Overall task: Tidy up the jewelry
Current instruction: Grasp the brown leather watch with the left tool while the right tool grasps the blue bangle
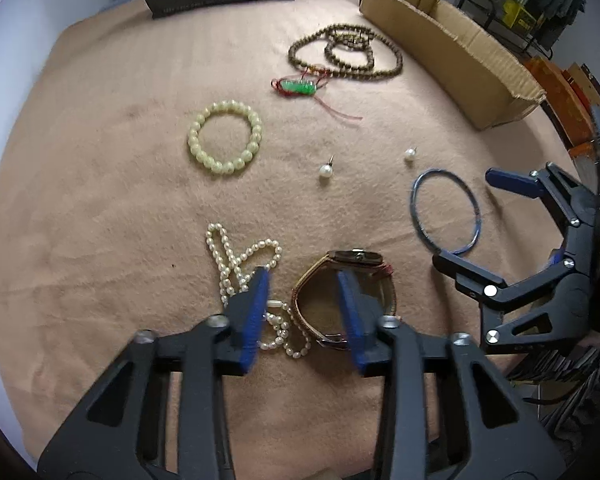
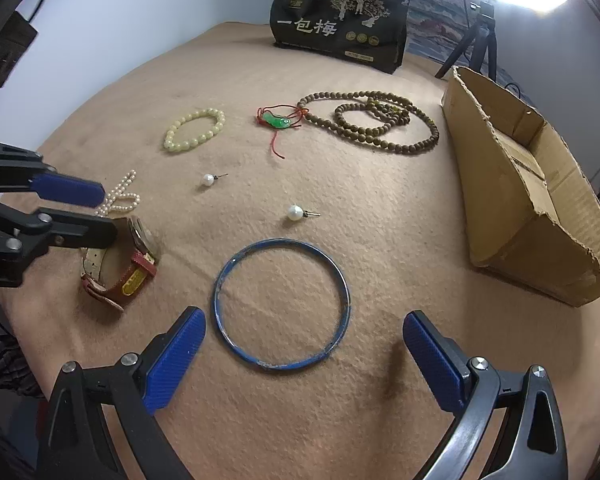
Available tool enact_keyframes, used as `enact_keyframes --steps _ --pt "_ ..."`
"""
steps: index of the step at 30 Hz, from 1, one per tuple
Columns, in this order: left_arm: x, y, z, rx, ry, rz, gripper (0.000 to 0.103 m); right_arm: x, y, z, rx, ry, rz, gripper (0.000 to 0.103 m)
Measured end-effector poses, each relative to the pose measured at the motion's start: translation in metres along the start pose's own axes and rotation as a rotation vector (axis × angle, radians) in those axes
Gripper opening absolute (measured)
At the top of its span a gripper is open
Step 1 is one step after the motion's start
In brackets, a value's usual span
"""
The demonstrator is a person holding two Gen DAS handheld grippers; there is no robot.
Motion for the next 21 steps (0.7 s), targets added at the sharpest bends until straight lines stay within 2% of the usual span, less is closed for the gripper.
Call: enact_keyframes --steps 2,3,8,10,13,18,21 --pt "-0.001 0.000 0.003 0.008 -0.006 0.008 0.023 0.002 0.000 0.001 0.002 0.002 -0.008 0.100" --pt "-0.003 0.000 0.006 0.014 -0.005 0.014 0.017 0.002 0.000 0.001 0.003 0.001 -0.010 0.100" --pt "-0.002 0.001 0.014 0.030 0.008 0.013 0.009 0.000 -0.001 0.006 0.011 0.004 -0.001 0.100" --pt "0.000 0.002 0.013 0.035 -0.008 -0.007 0.009 0.000 -0.001 0.008 0.013 0.007 0.001 0.100" --pt "-0.001 0.001 0.012 0.030 -0.005 -0.002 0.007 -0.002 0.000 0.008 0.013 0.026 0.012 0.095" --pt "-0.005 -0.001 0.010 0.018 0.002 0.009 0.005 -0.005 0.002 0.003 0.000 0.054 0.022 0.074" --pt "-0.005 0.001 0.005 -0.001 0.008 0.004 0.005 -0.005 0.001 0.002 -0.003 0.064 0.028 0.073"
Point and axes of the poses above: each gripper's, at about its wrist camera, not at the fingertips, and z roughly the way its jaws point, x to its left, y to its top, the point moved 1 cm from there along z, roughly the way its jaws point, and after that the axes turned 8 degrees about -z, right-handed, at the moved point
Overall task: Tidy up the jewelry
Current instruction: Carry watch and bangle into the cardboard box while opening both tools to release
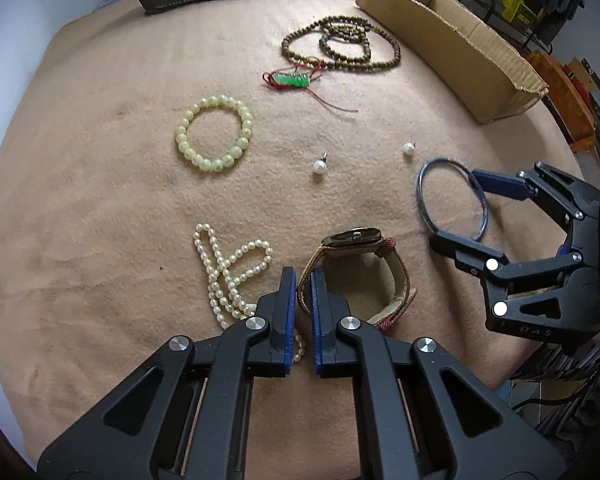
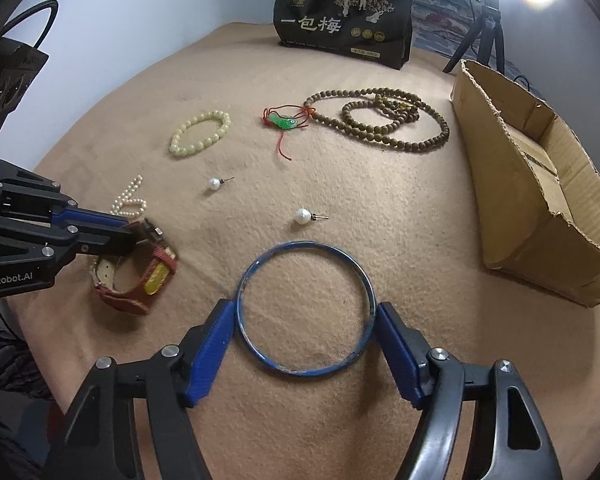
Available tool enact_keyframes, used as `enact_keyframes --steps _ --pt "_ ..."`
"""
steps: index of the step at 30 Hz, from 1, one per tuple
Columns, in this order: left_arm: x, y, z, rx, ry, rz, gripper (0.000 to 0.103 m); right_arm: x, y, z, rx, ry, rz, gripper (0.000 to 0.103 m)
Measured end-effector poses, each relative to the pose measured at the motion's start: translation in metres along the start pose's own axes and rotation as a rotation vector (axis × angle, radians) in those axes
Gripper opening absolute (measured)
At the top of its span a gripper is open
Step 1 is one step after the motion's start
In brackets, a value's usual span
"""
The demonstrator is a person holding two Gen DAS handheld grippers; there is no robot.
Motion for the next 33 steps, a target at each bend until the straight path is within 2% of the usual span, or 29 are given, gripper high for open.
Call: enact_keyframes --steps 7,16,24,33 --pt "0.005 0.006 -0.016 -0.051 0.002 -0.031 0.005 -0.002 0.001 -0.016 -0.036 -0.001 0.004 0.073" --pt "-0.001 0.039 -0.049 -0.150 -0.037 -0.086 0.005 -0.020 0.013 -0.065 -0.160 -0.045 0.034 0.073" --pt "-0.033 0.089 -0.066 -0.238 -0.075 -0.091 0.005 -0.062 0.031 -0.097 -0.218 -0.115 0.074 0.073" --pt "-0.067 0.133 -0.066 -0.283 -0.120 -0.115 0.005 -0.121 0.035 -0.114 -0.235 -0.181 0.130 0.073"
Point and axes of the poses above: each gripper's, at about its wrist camera, not at the fingertips, and z roughly the way its jaws point, x to its left, y to its top, the point moved 1 cm from there along z, roughly the way its jaws point, and after that the axes turned 8 degrees about -z, right-handed, at the moved point
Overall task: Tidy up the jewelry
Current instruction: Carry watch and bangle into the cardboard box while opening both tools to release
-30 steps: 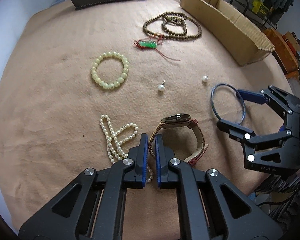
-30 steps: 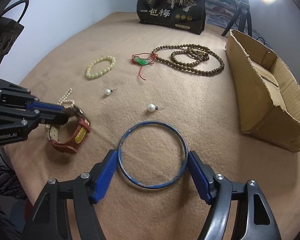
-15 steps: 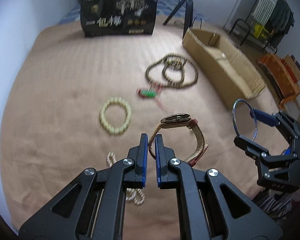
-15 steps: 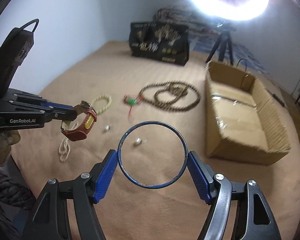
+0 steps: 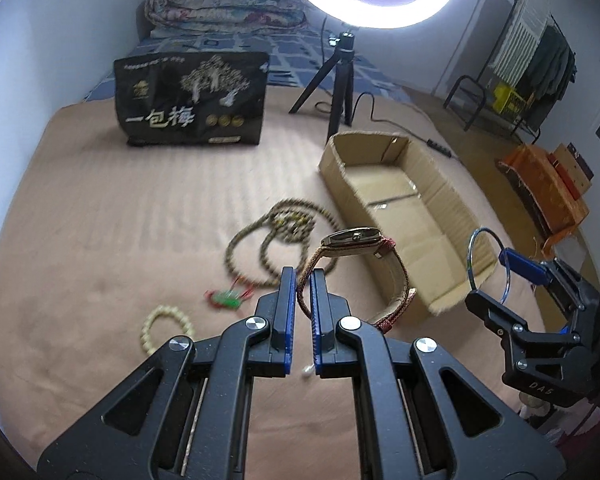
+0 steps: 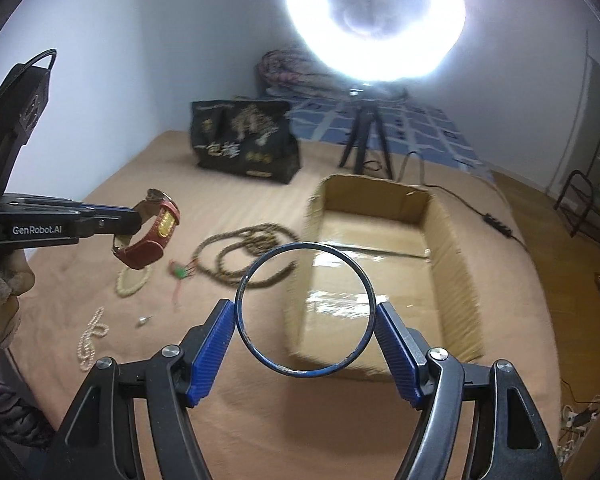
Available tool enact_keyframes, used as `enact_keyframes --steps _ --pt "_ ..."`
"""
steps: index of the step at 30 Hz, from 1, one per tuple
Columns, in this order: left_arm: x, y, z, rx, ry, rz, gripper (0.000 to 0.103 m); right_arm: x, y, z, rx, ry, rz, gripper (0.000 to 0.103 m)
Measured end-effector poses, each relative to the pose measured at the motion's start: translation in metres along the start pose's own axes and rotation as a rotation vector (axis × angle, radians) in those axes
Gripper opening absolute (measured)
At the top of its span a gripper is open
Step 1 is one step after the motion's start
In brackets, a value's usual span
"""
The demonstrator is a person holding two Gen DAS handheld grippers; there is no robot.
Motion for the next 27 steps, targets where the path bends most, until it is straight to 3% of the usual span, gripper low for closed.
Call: enact_keyframes --steps 12,27 --pt "-0.050 0.026 0.048 0.002 -0.049 -0.026 0.005 -0.064 -0.001 0.023 0.046 -0.047 0.077 0.073" --pt "-0.077 0.023 0.092 0.077 -0.091 -0.046 0.007 -0.092 -0.012 0.045 0.096 -0.071 0.135 0.075"
Point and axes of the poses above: each gripper's, at about its wrist camera, not at the fingertips, and z roughly the way its jaws point, x to its left, y to its top, the point moved 1 cm from there along z, roughly the way its jaws point, and after that the axes turned 8 degrees about -z, right-handed, at the moved point
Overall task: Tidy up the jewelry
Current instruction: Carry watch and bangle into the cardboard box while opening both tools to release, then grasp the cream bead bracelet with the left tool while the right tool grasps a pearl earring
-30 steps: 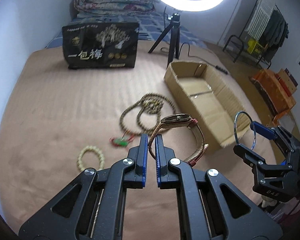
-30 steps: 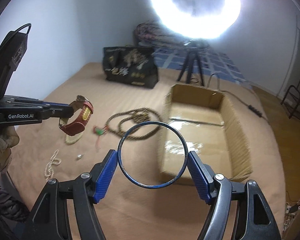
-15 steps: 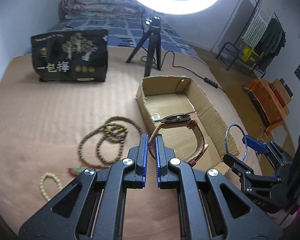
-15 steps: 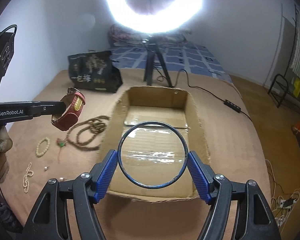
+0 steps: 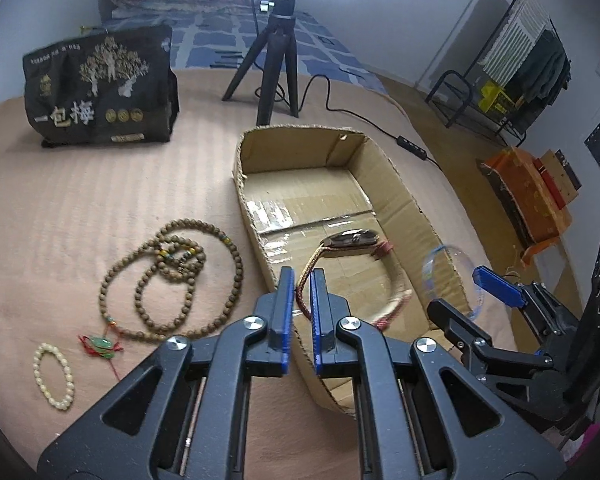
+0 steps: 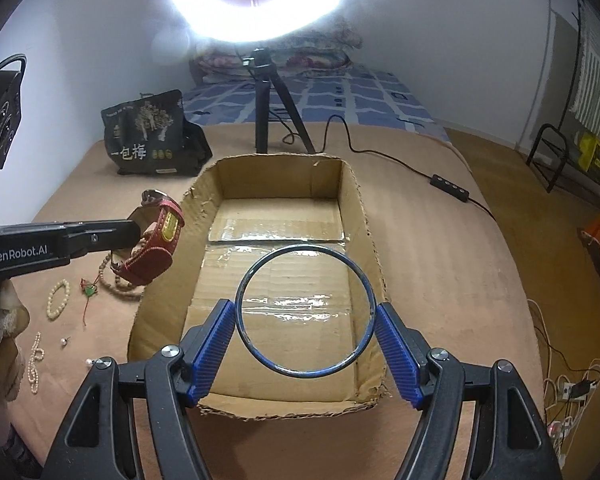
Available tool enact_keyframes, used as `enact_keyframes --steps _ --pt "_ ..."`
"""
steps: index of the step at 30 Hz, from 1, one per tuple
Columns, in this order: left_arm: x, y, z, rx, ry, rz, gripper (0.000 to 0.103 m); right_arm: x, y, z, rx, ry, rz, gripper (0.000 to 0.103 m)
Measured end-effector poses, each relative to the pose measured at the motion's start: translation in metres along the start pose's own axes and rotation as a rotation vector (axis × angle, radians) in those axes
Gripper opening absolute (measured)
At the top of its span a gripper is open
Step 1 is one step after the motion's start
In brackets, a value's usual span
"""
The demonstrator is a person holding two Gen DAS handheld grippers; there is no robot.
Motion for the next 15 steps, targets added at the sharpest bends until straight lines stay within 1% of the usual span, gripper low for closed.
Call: enact_keyframes --steps 2,5,15 --pt "0.000 0.001 0.001 0.003 -0.003 -0.005 0.008 -0.001 -0.001 0.000 -0.001 -0.005 0.004 0.081" --pt "0.000 0.001 -0.002 -0.001 -0.003 0.000 0.008 -0.001 -0.001 -0.001 -0.002 -0.003 0.011 0.084" --pt "0.005 -0.001 -0.020 -0.034 0.029 0.024 0.008 0.003 -0.001 -0.008 -0.014 -0.005 0.010 0.084"
Point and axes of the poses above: each gripper's, at about its wrist camera, not at the fingertips, and z roughly the way its jaws point, x to its left, y to its top, the point moved 1 cm from there along z, roughly the way its jaws point, and after that the axes turned 8 degrees about -z, right-handed, at the moved point
